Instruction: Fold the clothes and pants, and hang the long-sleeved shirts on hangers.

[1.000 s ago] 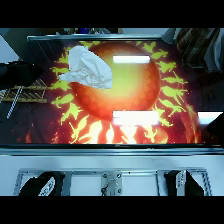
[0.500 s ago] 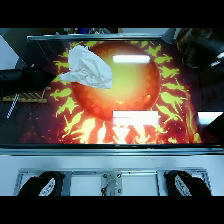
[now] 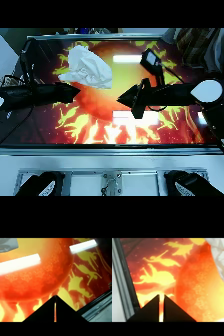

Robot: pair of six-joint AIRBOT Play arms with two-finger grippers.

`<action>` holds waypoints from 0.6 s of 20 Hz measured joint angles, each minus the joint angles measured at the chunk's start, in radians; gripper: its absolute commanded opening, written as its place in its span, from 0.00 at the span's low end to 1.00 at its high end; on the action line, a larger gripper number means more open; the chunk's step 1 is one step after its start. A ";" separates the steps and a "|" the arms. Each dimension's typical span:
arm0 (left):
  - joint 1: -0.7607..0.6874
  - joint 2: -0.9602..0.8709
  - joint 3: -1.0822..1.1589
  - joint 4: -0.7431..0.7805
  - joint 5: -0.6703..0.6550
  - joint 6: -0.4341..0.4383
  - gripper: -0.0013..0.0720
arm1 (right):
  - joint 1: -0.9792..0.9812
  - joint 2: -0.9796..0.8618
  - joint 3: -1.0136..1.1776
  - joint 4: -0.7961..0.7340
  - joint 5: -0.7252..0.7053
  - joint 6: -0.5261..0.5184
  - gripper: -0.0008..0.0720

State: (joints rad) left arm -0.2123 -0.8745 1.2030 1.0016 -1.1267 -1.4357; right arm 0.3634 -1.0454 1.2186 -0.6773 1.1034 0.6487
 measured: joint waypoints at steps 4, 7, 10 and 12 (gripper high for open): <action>-0.009 0.000 -0.008 0.000 0.007 0.000 0.05 | 0.026 -0.018 -0.003 -0.005 0.010 0.007 0.04; -0.011 0.000 -0.010 -0.001 0.009 0.000 0.05 | 0.032 -0.025 -0.004 -0.009 0.013 0.007 0.04; -0.012 0.000 -0.010 -0.001 0.009 -0.002 0.05 | 0.034 -0.027 -0.004 -0.008 0.016 0.010 0.04; -0.011 0.000 -0.010 -0.001 0.009 -0.002 0.05 | 0.034 -0.027 -0.004 -0.008 0.016 0.011 0.04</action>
